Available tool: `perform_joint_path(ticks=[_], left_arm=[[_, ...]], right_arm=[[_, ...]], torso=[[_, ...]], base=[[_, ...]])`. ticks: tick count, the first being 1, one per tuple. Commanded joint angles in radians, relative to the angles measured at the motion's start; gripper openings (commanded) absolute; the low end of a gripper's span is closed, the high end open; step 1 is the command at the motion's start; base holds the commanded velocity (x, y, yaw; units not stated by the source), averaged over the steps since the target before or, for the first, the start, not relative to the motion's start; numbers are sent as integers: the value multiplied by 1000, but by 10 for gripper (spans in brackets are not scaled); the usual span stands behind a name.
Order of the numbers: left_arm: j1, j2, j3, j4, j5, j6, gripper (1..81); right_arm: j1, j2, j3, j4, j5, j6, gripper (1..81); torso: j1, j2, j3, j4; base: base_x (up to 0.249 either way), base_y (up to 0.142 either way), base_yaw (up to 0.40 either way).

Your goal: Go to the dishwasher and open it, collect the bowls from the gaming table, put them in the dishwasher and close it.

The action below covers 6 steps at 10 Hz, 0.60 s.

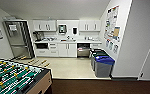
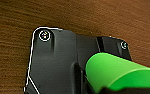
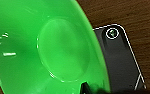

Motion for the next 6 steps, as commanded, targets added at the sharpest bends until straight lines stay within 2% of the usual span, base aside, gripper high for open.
perform_joint_path(ticks=[1,6], left_arm=[[-46,-10,4,12,33,3,10],[-46,-10,4,12,33,3,10]], right_arm=[[33,8,13,-40,-80,-19,10],[34,8,10,-40,-80,-19,10]], torso=[[0,0,0,0],[0,0,0,0]], base=[[163,-74,0],[163,-74,0]])
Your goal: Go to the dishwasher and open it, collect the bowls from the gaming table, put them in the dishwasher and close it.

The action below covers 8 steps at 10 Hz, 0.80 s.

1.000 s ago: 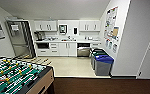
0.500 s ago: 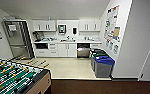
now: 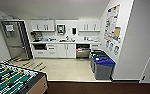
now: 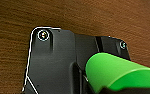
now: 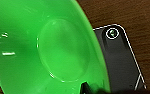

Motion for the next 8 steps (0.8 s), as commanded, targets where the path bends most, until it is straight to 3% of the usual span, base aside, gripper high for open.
perform_joint_path(ticks=[1,6,8], left_arm=[[-47,-10,3,12,32,3,10],[-47,-11,3,12,32,3,10],[-47,-11,4,12,32,3,10]], right_arm=[[34,8,10,-40,-80,-17,10],[36,8,10,-40,-80,-17,10],[36,8,10,-40,-78,-17,10]], torso=[[0,0,0,0],[0,0,0,0],[0,0,0,0]], base=[[163,-75,0],[163,-74,0],[159,0,0]])
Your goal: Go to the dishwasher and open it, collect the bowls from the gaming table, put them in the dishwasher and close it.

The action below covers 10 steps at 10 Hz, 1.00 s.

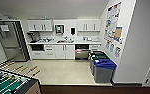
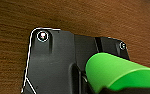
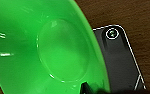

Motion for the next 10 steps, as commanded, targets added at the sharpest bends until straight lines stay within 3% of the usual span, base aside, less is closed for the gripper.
perform_joint_path(ticks=[1,10], left_arm=[[-46,-14,5,12,33,3,10],[-46,-17,9,12,31,3,10]], right_arm=[[34,10,10,-39,-76,-17,10],[36,10,8,-39,-77,-16,10]], torso=[[0,0,0,0],[-1,0,0,0]], base=[[158,0,0],[159,0,0]])
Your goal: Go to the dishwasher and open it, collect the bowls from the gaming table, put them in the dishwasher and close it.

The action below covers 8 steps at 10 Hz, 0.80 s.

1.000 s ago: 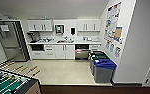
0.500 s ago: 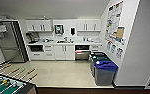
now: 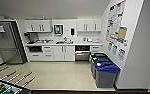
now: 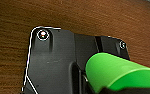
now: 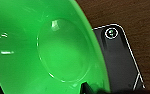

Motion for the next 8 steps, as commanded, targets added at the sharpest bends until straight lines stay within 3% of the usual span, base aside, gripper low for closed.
perform_joint_path(ticks=[1,8], left_arm=[[-47,-12,4,12,30,3,10],[-47,-13,9,12,30,3,10]], right_arm=[[38,10,10,-39,-78,-17,10],[37,10,7,-39,-76,-17,10]], torso=[[0,0,0,0],[0,0,0,0]], base=[[170,0,0],[173,0,0]])
